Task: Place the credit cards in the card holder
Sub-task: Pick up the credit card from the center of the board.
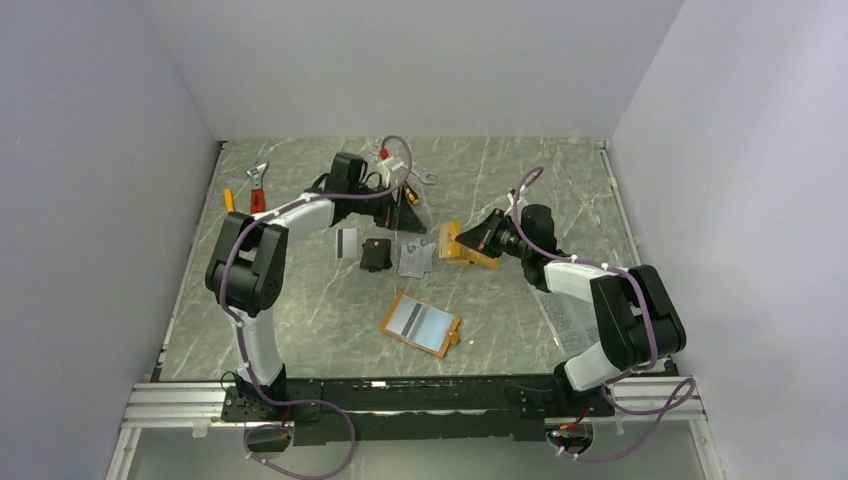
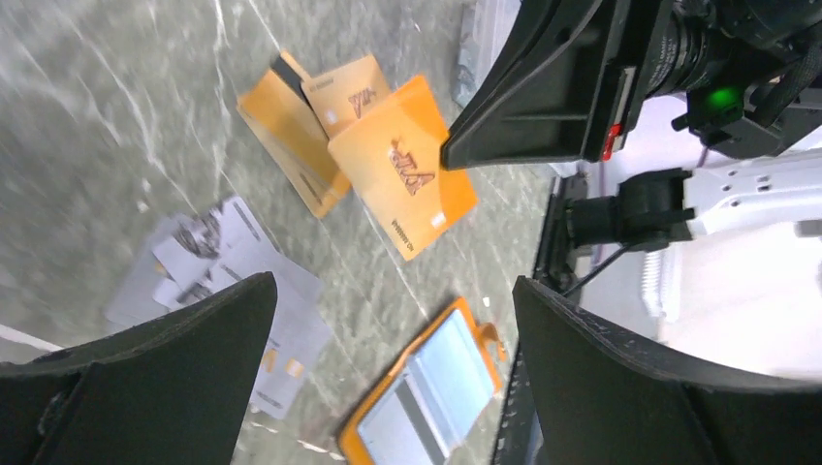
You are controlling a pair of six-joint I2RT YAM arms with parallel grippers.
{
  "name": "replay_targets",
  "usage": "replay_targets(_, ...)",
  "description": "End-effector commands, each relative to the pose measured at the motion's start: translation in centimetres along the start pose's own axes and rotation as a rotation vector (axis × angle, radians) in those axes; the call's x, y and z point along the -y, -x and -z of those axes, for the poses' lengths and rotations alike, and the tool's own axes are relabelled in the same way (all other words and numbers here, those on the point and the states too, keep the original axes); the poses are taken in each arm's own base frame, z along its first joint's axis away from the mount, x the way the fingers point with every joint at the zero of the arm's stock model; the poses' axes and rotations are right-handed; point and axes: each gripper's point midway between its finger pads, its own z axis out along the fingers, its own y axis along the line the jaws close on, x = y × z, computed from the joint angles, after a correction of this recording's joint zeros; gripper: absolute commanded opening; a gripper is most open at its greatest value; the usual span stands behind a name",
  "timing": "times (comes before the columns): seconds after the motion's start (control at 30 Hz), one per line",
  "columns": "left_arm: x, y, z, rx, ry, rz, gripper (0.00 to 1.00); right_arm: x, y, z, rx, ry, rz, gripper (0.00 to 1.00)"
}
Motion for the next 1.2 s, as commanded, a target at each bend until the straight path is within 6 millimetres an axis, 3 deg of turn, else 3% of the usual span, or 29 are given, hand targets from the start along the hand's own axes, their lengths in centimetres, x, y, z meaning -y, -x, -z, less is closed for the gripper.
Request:
replay_targets(0.0, 4.0, 0.2, 0.8, 0.088, -0.168, 0.040, 0.99, -2.8, 1.3, 0.7, 0.036, 0.076, 0.008, 0.00)
replay_targets(0.07, 4.5, 0.2, 1.0, 0.121, -0.210, 0.039, 0.97, -3.7, 1.1, 0.9, 0.033, 0.120, -0.014, 0.00)
replay_targets(0.2, 5.3, 0.3, 1.5, 0.159, -0.262, 0.070, 0.81, -5.2, 0.7, 1.4, 0.021, 0.202, -0.059, 0.00)
replay_targets(0.5, 5.8, 0.6, 1.7, 0.190, -0.282, 0.082, 0.75, -7.8, -0.1, 1.7, 0.006, 0.296, -0.089, 0.00)
replay_targets(0.9, 6.2, 0.5, 1.8, 0.199, -0.264, 0.083, 0.73, -9.1, 0.2, 2.0, 0.016, 0.312, -0.067, 0.00)
replay_targets(1.07, 7.4, 0.6, 1.4, 0.199, -0.306, 0.079, 0.56, -9.9, 0.1, 1.2, 0.016, 0.336, -0.072, 0.00)
replay_targets(1.17, 7.7, 0.7, 1.3, 0.199, -0.323, 0.087, 0.52, -10.4, -0.1, 0.7, 0.008, 0.347, -0.071, 0.00)
